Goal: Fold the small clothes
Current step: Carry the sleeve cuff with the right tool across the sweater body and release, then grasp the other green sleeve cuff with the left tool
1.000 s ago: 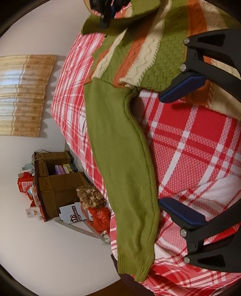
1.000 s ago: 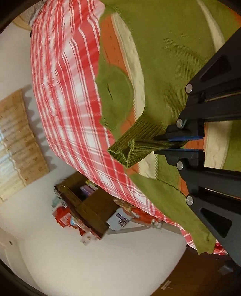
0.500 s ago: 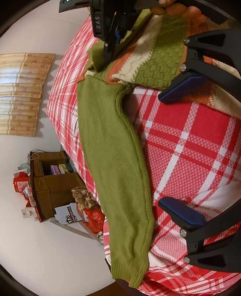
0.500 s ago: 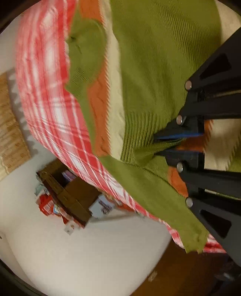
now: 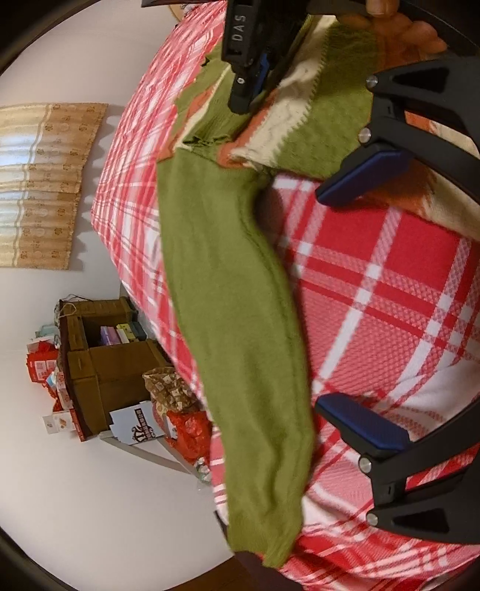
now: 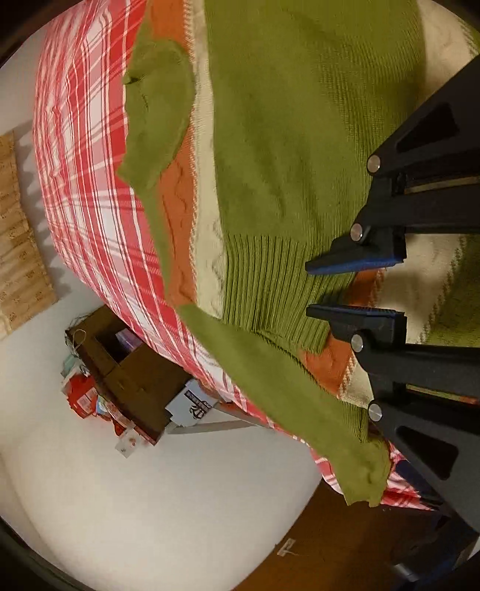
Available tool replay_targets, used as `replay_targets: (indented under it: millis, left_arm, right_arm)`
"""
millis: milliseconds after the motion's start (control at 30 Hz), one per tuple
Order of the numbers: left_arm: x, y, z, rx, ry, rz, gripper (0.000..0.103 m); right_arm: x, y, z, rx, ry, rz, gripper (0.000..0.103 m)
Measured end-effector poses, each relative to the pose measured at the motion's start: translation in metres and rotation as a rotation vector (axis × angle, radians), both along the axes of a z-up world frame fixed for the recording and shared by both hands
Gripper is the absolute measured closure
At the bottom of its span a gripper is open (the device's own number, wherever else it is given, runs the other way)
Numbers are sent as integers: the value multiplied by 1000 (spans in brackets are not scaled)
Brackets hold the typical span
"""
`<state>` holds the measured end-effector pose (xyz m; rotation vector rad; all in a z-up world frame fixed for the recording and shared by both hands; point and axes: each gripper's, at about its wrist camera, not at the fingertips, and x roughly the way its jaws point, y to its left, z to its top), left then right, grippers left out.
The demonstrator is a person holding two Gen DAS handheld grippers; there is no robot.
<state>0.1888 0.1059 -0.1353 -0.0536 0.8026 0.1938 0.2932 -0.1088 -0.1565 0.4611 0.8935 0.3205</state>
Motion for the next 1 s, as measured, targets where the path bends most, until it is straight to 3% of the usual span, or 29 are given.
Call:
replay_targets:
  millis: [67,133,233,400,467,600,767,833,1000]
  left_arm:
    - [1,-5,18,-4,-45,-10,0]
    - [4,-12,35,-4,-91,-16,0]
    - [17,-34,53,8,-127,-67,0]
    - [45,-88,51,66,-152,-138,0]
    - [59,-107,43,67,-134,-153,0]
    - [80,-136,26,89,-83,-151,0]
    - [100,-150,-3,154,51,-127,0]
    - [102,-147,-4,130,66,-122,0]
    - [98,-144,-4,98,67,-126,0]
  right_arm:
    - [-4,-15,10,47,-5,-21,85]
    - [-16,-35,28,19,-76,-90,85]
    - [-36,-76,53,-111,-144,-213,85]
    - [-70,-147,57,-351,-100,-368,85]
    - [-83,-171,48,-414,-64,-411,85]
    - [-105,-204,15,-424,12,-445,87]
    - [-114,-208,8,-425,-32,-431,85]
    - [-116,-203,9,-446,-40,-421,78]
    - [-101,-179,10,-509,-54,-337,43]
